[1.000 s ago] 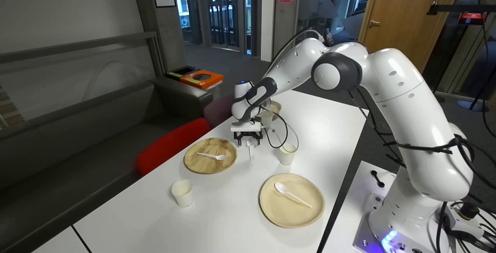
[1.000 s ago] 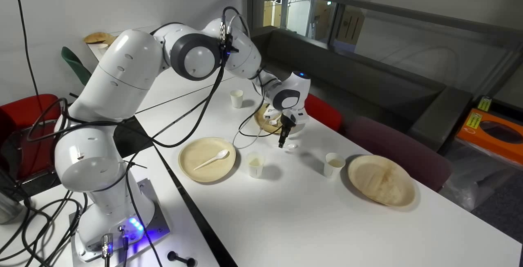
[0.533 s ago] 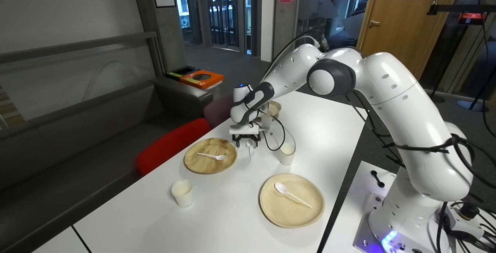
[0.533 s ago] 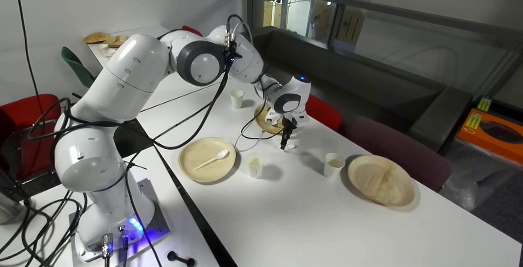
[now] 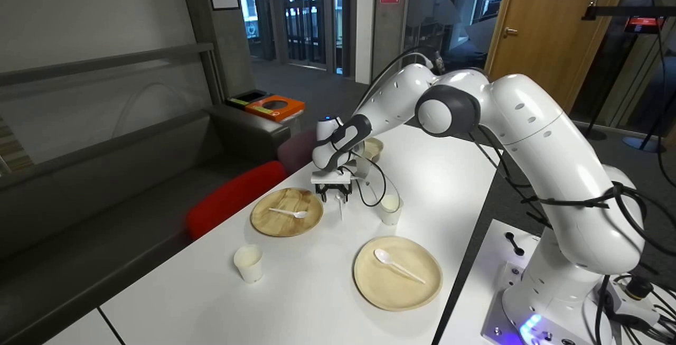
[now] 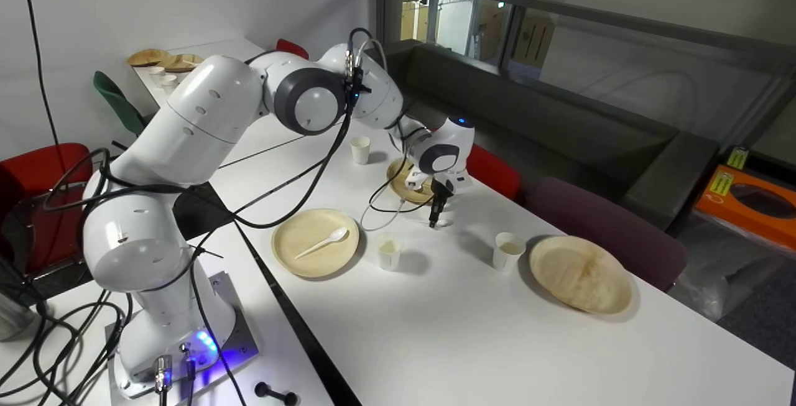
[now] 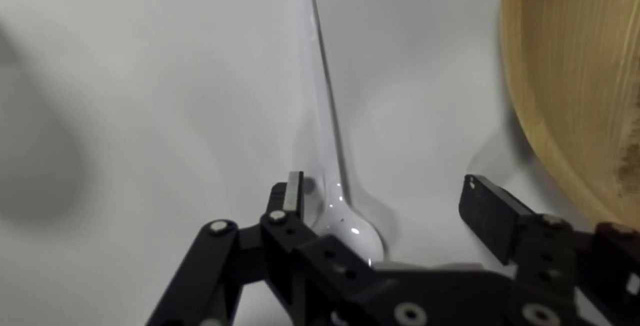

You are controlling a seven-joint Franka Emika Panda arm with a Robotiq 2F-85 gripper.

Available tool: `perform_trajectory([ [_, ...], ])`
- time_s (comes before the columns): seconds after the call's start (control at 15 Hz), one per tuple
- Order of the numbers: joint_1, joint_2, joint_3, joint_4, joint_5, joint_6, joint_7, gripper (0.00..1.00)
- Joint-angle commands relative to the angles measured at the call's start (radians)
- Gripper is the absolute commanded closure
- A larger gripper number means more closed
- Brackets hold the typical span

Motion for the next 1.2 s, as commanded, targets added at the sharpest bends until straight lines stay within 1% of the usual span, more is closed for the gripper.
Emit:
perform_trajectory([
  [0.0, 0.001, 0.015, -0.010, 0.033, 0.032, -0.014, -0.031, 0.46],
  [0.07, 0.000, 0.016, -0.010, 0.037, 0.034, -0.015, -0.030, 0.55],
  [0.4, 0.001, 0.015, -0.013, 0.047, 0.035, -0.019, -0.026, 0.90],
  [0.47, 0.001, 0.015, -0.013, 0.048, 0.035, -0.019, -0.025, 0.99],
  [0.6, 0.002, 0.017, -0.014, 0.052, 0.035, -0.021, -0.023, 1.00],
  [0.8, 0.001, 0.016, -0.015, 0.053, 0.036, -0.022, -0.020, 0.98],
  [1.0, -0.023, -0.009, -0.017, 0.056, 0.062, -0.026, -0.019, 0.98],
  [1.13, -0.053, -0.034, -0.016, 0.063, 0.102, -0.042, -0.025, 0.98],
])
